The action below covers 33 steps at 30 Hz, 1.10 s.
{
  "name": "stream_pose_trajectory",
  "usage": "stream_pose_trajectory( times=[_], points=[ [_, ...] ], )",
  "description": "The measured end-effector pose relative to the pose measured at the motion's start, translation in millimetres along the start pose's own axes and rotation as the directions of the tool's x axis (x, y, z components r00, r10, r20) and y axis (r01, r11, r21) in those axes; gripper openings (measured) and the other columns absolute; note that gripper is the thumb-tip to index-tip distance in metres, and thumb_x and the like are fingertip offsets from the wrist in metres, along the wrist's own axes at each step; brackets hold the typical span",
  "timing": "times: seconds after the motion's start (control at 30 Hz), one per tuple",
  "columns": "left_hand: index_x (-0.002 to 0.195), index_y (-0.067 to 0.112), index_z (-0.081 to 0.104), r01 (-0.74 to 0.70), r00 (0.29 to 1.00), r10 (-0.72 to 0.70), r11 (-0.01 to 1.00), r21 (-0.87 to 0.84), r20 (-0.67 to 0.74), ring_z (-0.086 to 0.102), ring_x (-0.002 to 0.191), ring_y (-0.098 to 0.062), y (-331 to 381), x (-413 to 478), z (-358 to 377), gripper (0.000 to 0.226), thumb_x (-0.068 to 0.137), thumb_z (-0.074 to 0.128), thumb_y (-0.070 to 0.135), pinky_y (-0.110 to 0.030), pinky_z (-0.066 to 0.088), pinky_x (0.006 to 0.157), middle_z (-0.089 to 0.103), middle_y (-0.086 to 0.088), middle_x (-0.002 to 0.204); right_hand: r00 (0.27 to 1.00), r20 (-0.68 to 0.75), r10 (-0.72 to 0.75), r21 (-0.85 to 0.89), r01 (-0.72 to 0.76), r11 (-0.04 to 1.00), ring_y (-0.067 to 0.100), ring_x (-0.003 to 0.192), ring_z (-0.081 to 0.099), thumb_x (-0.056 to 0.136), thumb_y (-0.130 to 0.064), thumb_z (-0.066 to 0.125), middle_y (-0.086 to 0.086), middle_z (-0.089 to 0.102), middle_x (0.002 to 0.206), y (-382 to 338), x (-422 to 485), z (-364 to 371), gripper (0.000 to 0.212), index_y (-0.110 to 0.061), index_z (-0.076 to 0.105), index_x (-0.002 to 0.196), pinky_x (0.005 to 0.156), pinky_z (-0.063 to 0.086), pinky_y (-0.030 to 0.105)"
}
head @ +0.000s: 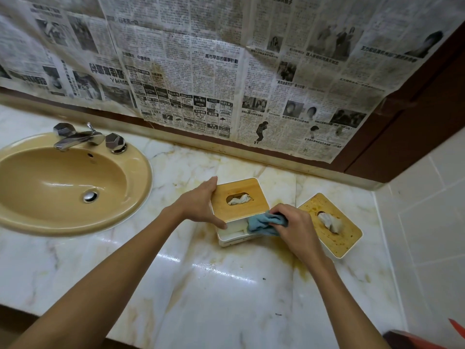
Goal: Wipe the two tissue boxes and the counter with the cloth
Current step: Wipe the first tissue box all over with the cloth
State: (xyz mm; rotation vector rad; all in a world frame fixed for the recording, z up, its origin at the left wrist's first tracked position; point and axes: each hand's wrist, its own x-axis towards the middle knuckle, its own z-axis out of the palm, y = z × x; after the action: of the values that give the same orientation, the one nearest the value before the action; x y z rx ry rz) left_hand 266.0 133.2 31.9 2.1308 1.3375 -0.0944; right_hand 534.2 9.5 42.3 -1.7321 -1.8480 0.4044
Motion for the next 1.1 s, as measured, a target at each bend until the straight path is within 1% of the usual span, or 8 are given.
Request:
stream_pose_trajectory(
  times=[0.13,0.37,0.43,0.57,0.67,0.77,0.97,1.1],
  points=[
    [0.166,0.018,-0.005,0.031,0.999,-0.027,0.995,0.099,-0.043,0.035,0.152,-0.021,11,0,15,0.155,0.054,0.090,0.068,-0.045,0.045,0.112,-0.006,0.006,0.174,0.994,-0.076,-0.080,-0.041,0.077,0.996,0.006,0.082,0.061,0.076,0.005,0.078,-0.005,0.069,0.094,5,-3,4,0.032,-0.017,0.069,0.099,0.071,0.050,0.018],
    [0.165,0.015,0.008,0.017,0.998,-0.010,0.993,0.119,-0.061,0.042,0.144,-0.021,12,2,8,0.150,0.051,0.094,0.062,-0.042,0.048,0.109,0.015,0.006,0.171,0.972,0.153,-0.180,-0.157,0.204,0.966,0.018,0.082,0.054,0.078,-0.014,0.083,-0.008,0.073,0.090,13,1,41,0.023,-0.020,0.076,0.099,0.072,0.040,0.023],
    [0.164,0.016,0.008,0.012,0.999,-0.005,0.991,0.135,-0.052,0.042,0.144,-0.021,13,2,5,0.149,0.051,0.094,0.061,-0.042,0.048,0.108,0.015,0.007,0.171,0.955,0.257,-0.146,-0.256,0.213,0.943,0.018,0.089,0.048,0.091,-0.032,0.065,-0.012,0.071,0.092,8,3,40,0.013,-0.027,0.073,0.099,0.077,0.041,0.031],
    [0.164,0.017,0.007,0.021,0.999,-0.013,0.987,0.158,-0.048,0.042,0.143,-0.021,15,0,1,0.150,0.050,0.094,0.063,-0.044,0.049,0.106,0.016,0.008,0.170,0.876,0.480,-0.036,-0.473,0.293,0.831,0.021,0.102,0.049,0.091,-0.041,0.039,-0.005,0.069,0.095,-14,12,38,0.033,-0.025,0.067,0.093,0.085,0.035,0.039],
    [0.165,0.018,0.007,0.018,0.999,-0.009,0.985,0.171,-0.049,0.042,0.144,-0.020,16,-1,-1,0.149,0.051,0.093,0.063,-0.045,0.050,0.106,0.016,0.009,0.170,0.781,0.620,0.082,-0.557,0.364,0.746,0.023,0.098,0.055,0.079,-0.037,0.058,0.000,0.066,0.096,-29,24,39,0.020,-0.022,0.063,0.092,0.081,0.037,0.037],
    [0.165,0.019,0.007,0.015,0.999,-0.006,0.984,0.176,-0.050,0.042,0.144,-0.019,17,-3,-2,0.147,0.053,0.093,0.062,-0.044,0.050,0.106,0.017,0.010,0.170,0.689,0.706,0.165,-0.449,0.256,0.856,0.022,0.091,0.062,0.070,-0.031,0.070,0.001,0.067,0.099,-19,31,42,0.028,-0.017,0.062,0.092,0.071,0.049,0.031],
    [0.164,0.020,0.013,0.027,0.999,-0.020,0.988,0.154,-0.046,0.046,0.140,-0.020,20,-5,-4,0.145,0.051,0.095,0.060,-0.043,0.051,0.104,0.025,0.010,0.167,0.647,0.738,0.191,-0.416,0.214,0.884,0.022,0.094,0.058,0.079,-0.022,0.068,0.004,0.067,0.111,-14,39,49,0.031,-0.016,0.063,0.109,0.071,0.048,0.029],
    [0.163,0.023,0.016,0.040,0.997,-0.029,0.984,0.176,-0.065,0.050,0.136,-0.021,21,-6,-5,0.143,0.050,0.093,0.064,-0.043,0.053,0.099,0.029,0.012,0.165,0.648,0.748,0.143,-0.364,0.220,0.905,0.029,0.116,0.060,0.088,-0.005,0.059,0.008,0.063,0.132,-5,46,49,0.045,-0.019,0.062,0.132,0.082,0.044,0.029]
  ],
)
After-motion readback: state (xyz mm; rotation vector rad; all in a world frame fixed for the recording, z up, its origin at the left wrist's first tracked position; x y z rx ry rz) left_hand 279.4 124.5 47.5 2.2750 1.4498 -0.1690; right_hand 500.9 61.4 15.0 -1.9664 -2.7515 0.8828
